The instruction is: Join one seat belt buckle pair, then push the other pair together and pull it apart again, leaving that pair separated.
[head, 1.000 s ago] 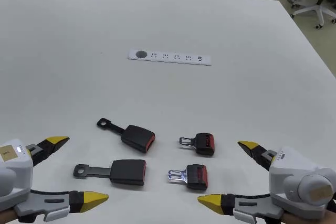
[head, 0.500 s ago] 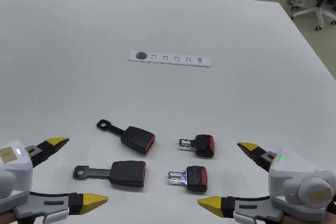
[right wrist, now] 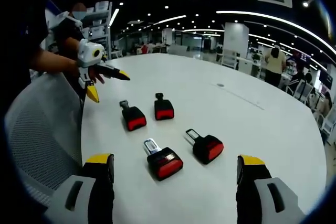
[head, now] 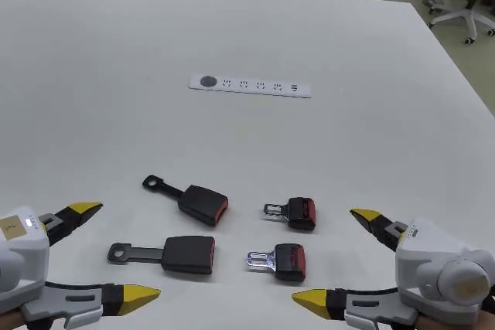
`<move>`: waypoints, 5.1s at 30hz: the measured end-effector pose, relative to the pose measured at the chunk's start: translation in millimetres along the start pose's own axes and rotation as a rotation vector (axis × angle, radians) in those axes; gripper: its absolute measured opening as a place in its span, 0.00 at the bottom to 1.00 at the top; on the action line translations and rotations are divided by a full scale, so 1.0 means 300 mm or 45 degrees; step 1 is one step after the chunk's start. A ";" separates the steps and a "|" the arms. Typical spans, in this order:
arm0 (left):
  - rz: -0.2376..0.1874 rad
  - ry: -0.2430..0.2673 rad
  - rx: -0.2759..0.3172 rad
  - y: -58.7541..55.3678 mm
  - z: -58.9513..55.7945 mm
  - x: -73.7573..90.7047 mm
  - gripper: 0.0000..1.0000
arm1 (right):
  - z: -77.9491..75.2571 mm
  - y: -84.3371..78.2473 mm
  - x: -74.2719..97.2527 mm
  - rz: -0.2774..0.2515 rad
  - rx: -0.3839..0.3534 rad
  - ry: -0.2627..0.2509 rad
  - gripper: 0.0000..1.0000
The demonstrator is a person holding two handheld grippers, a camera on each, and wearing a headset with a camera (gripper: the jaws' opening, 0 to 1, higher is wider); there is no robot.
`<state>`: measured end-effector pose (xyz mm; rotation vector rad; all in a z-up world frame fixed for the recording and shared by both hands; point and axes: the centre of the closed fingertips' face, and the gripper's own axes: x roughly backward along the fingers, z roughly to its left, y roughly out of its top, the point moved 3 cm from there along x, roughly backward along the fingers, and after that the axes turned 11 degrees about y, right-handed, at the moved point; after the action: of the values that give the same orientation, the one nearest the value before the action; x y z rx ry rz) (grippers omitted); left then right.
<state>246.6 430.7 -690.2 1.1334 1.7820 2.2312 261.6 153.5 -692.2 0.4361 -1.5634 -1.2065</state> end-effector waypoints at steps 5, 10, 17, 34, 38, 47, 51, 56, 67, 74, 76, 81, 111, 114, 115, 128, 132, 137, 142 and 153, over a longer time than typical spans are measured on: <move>0.003 0.000 0.000 -0.006 0.004 0.000 1.00 | -0.004 -0.009 0.000 0.010 0.012 0.001 0.99; 0.005 0.000 -0.002 -0.008 0.005 0.000 1.00 | -0.001 -0.014 -0.002 0.019 0.020 0.007 0.99; 0.006 0.000 -0.002 -0.005 -0.001 0.001 1.00 | 0.005 -0.006 -0.002 0.018 0.017 0.005 0.99; 0.007 -0.004 -0.010 0.003 -0.004 -0.001 1.00 | 0.000 -0.009 0.000 0.022 0.013 0.003 0.98; 0.009 -0.004 -0.012 0.006 -0.009 -0.001 1.00 | -0.002 -0.013 0.001 0.025 0.013 0.001 0.98; 0.017 -0.007 -0.026 0.015 -0.007 -0.003 1.00 | -0.008 -0.013 0.005 0.047 0.035 0.011 0.96; 0.042 -0.028 -0.055 0.015 -0.009 -0.011 0.97 | -0.011 -0.011 0.000 0.062 0.046 0.027 0.92; 0.057 -0.052 -0.077 0.015 0.002 -0.025 0.95 | -0.020 0.000 -0.009 0.079 0.077 0.049 0.89; 0.117 -0.113 -0.135 0.002 -0.008 -0.056 0.87 | -0.011 0.005 -0.039 0.144 0.144 0.122 0.79; 0.168 -0.175 -0.202 -0.010 -0.024 -0.079 0.78 | -0.010 -0.005 -0.058 0.190 0.179 0.173 0.70; 0.183 -0.198 -0.230 -0.013 -0.030 -0.087 0.76 | -0.011 -0.011 -0.066 0.204 0.191 0.188 0.69; 0.218 -0.248 -0.300 -0.014 -0.047 -0.110 0.72 | -0.010 -0.021 -0.079 0.250 0.244 0.221 0.63; 0.411 -0.517 -0.650 -0.052 -0.099 -0.233 0.42 | 0.001 -0.084 -0.169 0.445 0.383 0.428 0.41; 0.433 -0.537 -0.672 -0.064 -0.099 -0.240 0.41 | -0.003 -0.090 -0.177 0.463 0.394 0.441 0.38; 0.436 -0.542 -0.678 -0.066 -0.098 -0.241 0.41 | -0.002 -0.088 -0.176 0.467 0.396 0.446 0.37; 0.463 -0.579 -0.742 -0.092 -0.100 -0.254 0.34 | 0.005 -0.105 -0.194 0.511 0.444 0.493 0.31; 0.455 -0.588 -0.742 -0.094 -0.098 -0.256 0.34 | 0.003 -0.104 -0.192 0.512 0.454 0.497 0.31; 0.454 -0.600 -0.752 -0.095 -0.097 -0.259 0.33 | 0.003 -0.105 -0.193 0.514 0.459 0.501 0.31; 0.455 -0.605 -0.751 -0.092 -0.102 -0.257 0.33 | 0.004 -0.104 -0.193 0.517 0.459 0.507 0.30; 0.468 -0.616 -0.738 -0.092 -0.103 -0.258 0.33 | 0.004 -0.101 -0.206 0.519 0.457 0.503 0.30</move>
<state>274.6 377.6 -754.3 1.7338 0.7245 2.1510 274.4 189.2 -749.7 0.5196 -1.4296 -0.4916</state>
